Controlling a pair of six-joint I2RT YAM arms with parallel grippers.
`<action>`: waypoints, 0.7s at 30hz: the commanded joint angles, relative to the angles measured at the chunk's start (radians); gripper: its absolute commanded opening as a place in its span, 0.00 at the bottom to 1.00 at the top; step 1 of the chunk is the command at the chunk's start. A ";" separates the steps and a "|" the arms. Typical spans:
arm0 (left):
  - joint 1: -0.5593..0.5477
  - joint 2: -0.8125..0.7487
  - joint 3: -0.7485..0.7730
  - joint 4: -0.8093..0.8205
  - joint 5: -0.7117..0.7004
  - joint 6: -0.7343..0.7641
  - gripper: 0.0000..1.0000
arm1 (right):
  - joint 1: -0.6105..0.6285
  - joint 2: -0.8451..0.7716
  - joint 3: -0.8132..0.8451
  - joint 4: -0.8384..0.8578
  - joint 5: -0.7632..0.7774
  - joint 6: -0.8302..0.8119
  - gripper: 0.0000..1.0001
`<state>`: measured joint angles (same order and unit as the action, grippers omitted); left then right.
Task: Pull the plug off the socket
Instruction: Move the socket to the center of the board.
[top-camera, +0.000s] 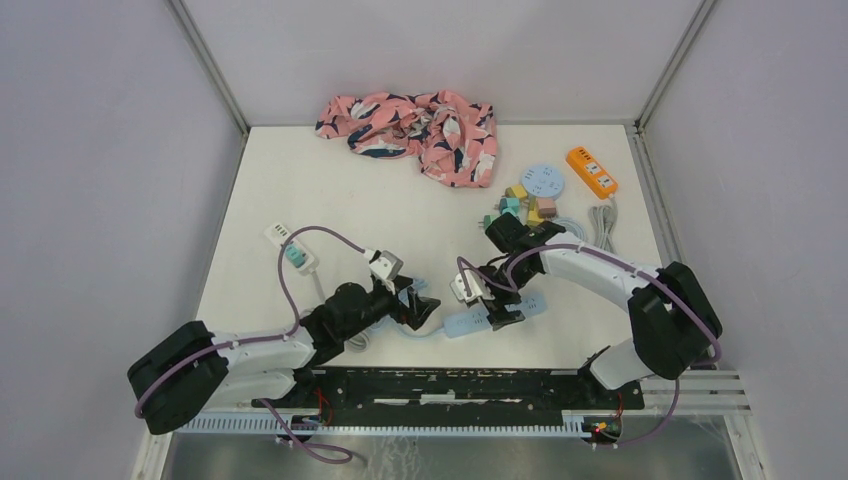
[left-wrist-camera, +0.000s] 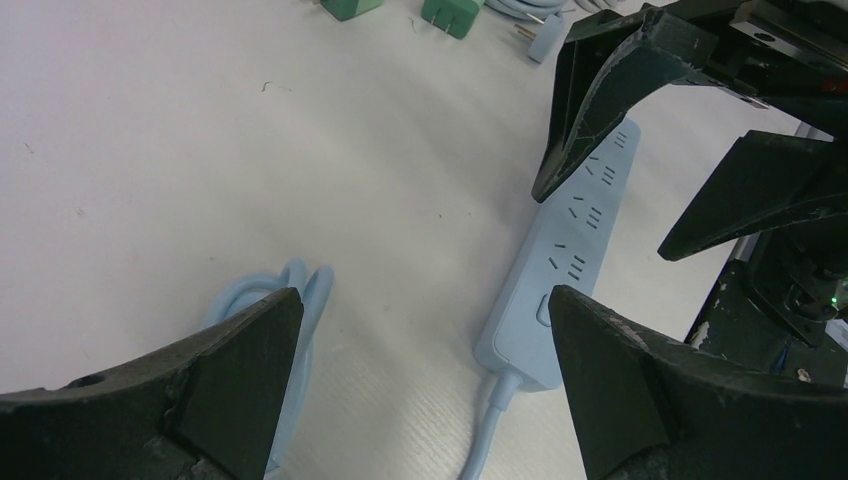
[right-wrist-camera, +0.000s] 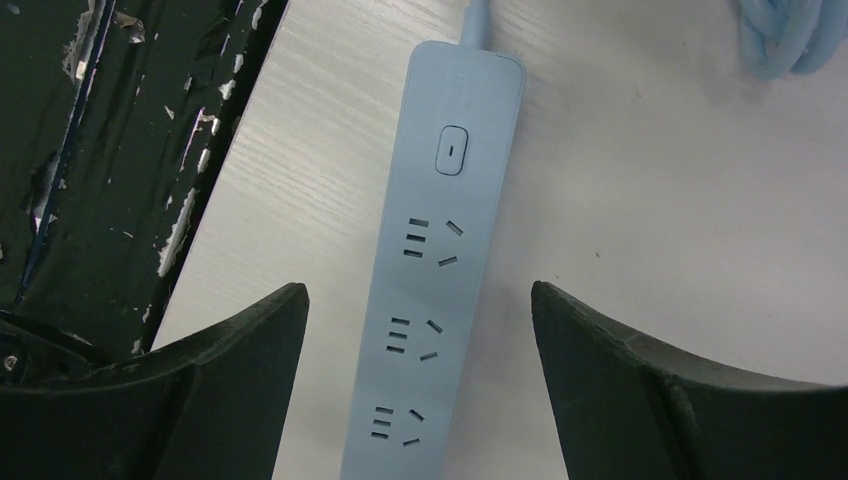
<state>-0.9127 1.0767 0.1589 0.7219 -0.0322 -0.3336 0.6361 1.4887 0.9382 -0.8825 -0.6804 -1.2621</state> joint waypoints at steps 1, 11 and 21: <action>0.013 -0.019 -0.008 0.067 -0.009 -0.048 0.99 | 0.011 0.009 0.000 0.017 0.017 -0.010 0.88; 0.019 -0.037 -0.008 0.036 -0.020 -0.042 0.99 | 0.044 0.031 -0.010 0.048 0.037 0.005 0.88; 0.019 -0.098 -0.009 -0.024 -0.048 -0.027 0.99 | 0.075 0.045 -0.019 0.106 0.092 0.052 0.87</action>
<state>-0.8978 1.0088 0.1501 0.6998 -0.0525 -0.3401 0.6994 1.5253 0.9245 -0.8196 -0.6186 -1.2388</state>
